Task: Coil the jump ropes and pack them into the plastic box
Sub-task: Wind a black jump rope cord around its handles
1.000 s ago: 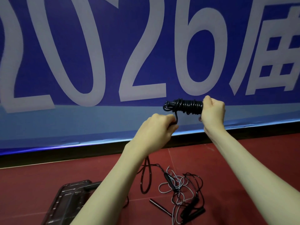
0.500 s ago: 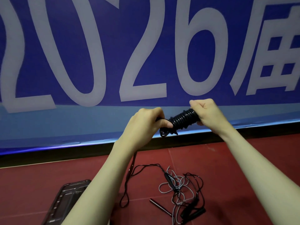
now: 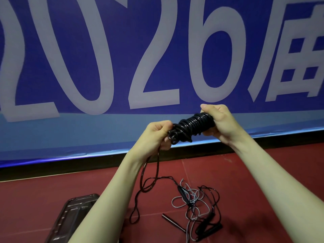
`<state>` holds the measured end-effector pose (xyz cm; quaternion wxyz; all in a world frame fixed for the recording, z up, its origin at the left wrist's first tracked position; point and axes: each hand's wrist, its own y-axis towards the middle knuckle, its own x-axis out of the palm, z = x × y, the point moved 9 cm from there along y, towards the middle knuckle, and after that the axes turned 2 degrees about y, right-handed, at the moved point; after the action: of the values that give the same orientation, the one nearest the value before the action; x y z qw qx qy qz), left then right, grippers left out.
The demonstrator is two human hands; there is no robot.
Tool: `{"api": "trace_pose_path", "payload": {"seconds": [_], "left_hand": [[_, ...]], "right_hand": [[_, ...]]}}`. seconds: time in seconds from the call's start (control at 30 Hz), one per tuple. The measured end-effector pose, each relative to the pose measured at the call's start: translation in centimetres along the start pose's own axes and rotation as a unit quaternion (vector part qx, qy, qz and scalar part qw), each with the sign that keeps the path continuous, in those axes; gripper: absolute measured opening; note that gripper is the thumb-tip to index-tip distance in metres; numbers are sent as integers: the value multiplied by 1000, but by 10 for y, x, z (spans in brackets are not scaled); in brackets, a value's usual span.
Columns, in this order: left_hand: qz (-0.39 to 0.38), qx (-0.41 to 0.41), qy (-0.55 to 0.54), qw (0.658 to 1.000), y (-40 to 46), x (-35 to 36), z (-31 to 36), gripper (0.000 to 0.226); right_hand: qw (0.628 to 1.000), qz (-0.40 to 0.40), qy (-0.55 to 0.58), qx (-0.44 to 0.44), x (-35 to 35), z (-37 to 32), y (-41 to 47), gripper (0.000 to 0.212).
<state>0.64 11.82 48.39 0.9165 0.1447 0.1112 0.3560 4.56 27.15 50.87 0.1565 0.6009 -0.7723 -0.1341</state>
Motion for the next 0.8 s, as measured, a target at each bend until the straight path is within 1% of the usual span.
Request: {"api": "trace_pose_path", "payload": {"seconds": [0.13, 0.23, 0.27, 0.4, 0.47, 0.5, 0.53, 0.57, 0.63, 0.67, 0.73, 0.8], "left_hand": [[42, -45, -92, 994, 5, 3, -7, 41], [102, -134, -105, 980, 7, 6, -27, 57], [121, -152, -124, 973, 7, 8, -33, 58], [167, -151, -266, 937, 6, 23, -45, 36], [192, -170, -286, 923, 5, 27, -53, 28], [205, -178, -279, 921, 3, 29, -56, 24], [215, -179, -254, 926, 2, 30, -57, 21], [219, -173, -199, 939, 0, 29, -57, 21], [215, -145, -10, 966, -1, 27, -51, 21], [208, -128, 92, 965, -1, 27, -47, 21], [183, -98, 254, 945, 0, 30, -41, 21], [145, -86, 348, 922, 1, 38, -38, 21]], "right_hand": [[998, 27, 45, 24, -1, 14, 2, 44], [995, 66, 71, 35, -3, 22, 4, 41], [993, 85, 73, 36, -4, 24, 4, 40], [981, 183, 40, 42, -15, 32, 1, 39], [971, 234, 9, 40, -22, 33, -1, 39], [966, 256, 1, 41, -25, 32, -3, 39], [961, 275, -6, 44, -28, 32, -5, 40], [956, 290, -12, 47, -29, 32, -6, 39], [946, 319, -20, 52, -33, 33, -9, 39], [942, 332, -24, 50, -35, 32, -10, 39], [935, 350, -48, 31, -40, 26, -11, 38], [928, 361, -96, 6, -46, 18, -12, 38]]}}
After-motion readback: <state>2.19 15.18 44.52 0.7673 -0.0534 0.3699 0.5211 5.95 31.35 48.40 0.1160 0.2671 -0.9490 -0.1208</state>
